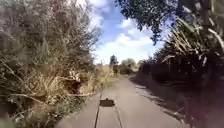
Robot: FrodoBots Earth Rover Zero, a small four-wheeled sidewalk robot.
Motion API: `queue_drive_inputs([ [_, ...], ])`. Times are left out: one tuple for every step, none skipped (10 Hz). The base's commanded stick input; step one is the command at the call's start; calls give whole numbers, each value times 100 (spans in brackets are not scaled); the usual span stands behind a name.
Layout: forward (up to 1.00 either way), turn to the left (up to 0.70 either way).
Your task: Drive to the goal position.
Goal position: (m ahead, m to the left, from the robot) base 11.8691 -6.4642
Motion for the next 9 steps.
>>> queue_drive_inputs([
  [70,-35],
  [70,-35],
  [70,-35],
  [70,-26],
  [70,-15],
  [70,-4],
  [70,0],
  [70,0],
  [70,0],
])
